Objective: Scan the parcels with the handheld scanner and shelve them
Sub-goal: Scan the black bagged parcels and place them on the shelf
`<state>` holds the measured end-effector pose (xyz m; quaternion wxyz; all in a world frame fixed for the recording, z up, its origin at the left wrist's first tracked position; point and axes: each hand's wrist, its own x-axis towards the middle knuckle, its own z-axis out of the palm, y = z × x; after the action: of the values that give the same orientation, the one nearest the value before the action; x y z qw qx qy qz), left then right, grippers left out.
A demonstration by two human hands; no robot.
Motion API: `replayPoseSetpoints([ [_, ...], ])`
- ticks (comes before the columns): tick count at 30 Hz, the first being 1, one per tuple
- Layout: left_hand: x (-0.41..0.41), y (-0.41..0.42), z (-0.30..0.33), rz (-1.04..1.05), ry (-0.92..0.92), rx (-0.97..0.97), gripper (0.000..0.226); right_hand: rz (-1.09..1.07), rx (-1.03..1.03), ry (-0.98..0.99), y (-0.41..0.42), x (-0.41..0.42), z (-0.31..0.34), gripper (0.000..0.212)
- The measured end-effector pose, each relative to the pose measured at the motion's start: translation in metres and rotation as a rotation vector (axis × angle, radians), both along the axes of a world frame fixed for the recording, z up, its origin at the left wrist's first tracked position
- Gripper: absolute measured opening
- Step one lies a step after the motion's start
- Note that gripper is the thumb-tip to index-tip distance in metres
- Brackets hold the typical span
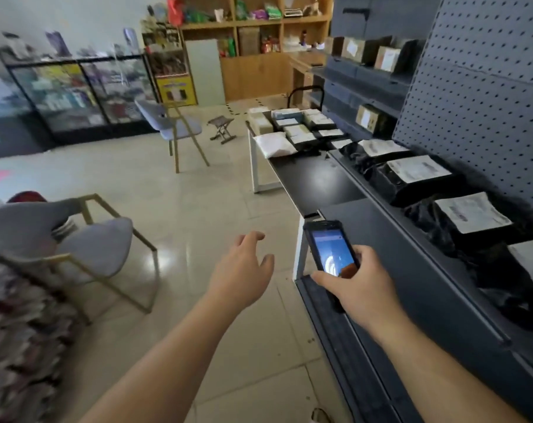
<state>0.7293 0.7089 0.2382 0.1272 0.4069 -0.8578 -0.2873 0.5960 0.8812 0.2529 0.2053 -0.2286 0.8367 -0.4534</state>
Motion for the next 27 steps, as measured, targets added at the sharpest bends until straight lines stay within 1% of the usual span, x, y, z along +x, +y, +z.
replayPoseSetpoints([
  [4, -0.011, -0.056, -0.012, 0.048, -0.095, -0.042, 0.052, 0.088, 0.018, -0.022, -0.071, -0.027, -0.014, 0.076],
  [8, -0.04, -0.118, -0.011, 0.096, -0.157, -0.081, 0.054, 0.198, 0.032, -0.032, -0.144, -0.068, -0.018, 0.091],
  [15, -0.082, -0.216, -0.01, 0.226, -0.242, -0.084, 0.052, 0.335, 0.121, -0.016, -0.28, -0.14, -0.019, 0.093],
  [17, -0.087, -0.243, -0.012, 0.258, -0.261, -0.065, 0.052, 0.368, 0.139, -0.018, -0.317, -0.151, -0.021, 0.092],
  [21, -0.091, -0.306, -0.019, 0.307, -0.279, -0.045, 0.053, 0.426, 0.161, -0.005, -0.39, -0.159, -0.024, 0.082],
  [24, -0.097, -0.366, -0.024, 0.334, -0.269, -0.041, 0.055, 0.434, 0.167, 0.002, -0.448, -0.163, -0.026, 0.074],
  [27, -0.104, -0.431, -0.03, 0.323, -0.253, -0.046, 0.055, 0.42, 0.168, 0.021, -0.51, -0.166, -0.026, 0.071],
])
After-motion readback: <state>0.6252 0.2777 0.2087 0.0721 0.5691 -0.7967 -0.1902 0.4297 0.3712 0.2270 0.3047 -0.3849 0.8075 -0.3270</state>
